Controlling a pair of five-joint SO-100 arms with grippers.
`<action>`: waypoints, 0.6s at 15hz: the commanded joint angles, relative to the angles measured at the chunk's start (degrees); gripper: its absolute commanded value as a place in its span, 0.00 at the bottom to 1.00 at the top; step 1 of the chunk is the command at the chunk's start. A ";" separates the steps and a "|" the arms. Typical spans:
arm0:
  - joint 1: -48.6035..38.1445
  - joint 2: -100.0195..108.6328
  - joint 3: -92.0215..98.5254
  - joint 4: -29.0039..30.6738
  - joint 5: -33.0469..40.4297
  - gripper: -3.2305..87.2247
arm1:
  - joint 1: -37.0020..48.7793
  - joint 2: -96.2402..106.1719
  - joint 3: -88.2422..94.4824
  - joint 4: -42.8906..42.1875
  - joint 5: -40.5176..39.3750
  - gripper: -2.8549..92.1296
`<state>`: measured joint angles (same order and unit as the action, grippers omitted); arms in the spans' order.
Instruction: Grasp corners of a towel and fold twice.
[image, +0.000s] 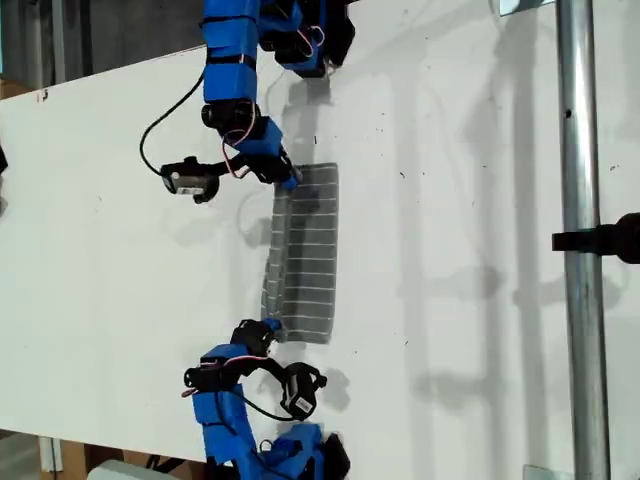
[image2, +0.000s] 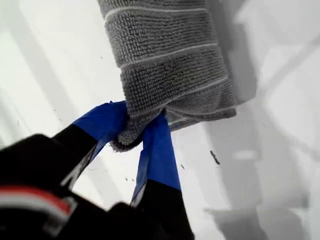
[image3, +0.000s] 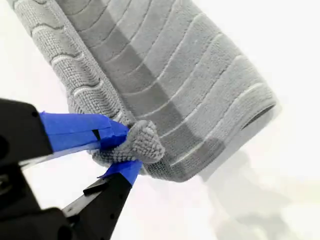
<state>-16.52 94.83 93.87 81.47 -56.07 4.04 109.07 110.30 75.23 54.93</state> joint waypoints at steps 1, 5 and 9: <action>4.39 -0.70 3.43 -2.20 -3.87 0.00 | -5.98 0.35 3.96 -3.60 5.63 0.03; 14.59 -14.68 -2.81 -1.41 -11.95 0.03 | -11.16 -6.94 7.56 -8.00 12.39 0.03; 17.58 -21.09 -12.66 5.27 -11.78 0.29 | -8.61 -10.28 7.12 -5.19 15.64 0.29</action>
<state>0.18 73.04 85.96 82.88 -68.12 -5.80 96.94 118.21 67.94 69.52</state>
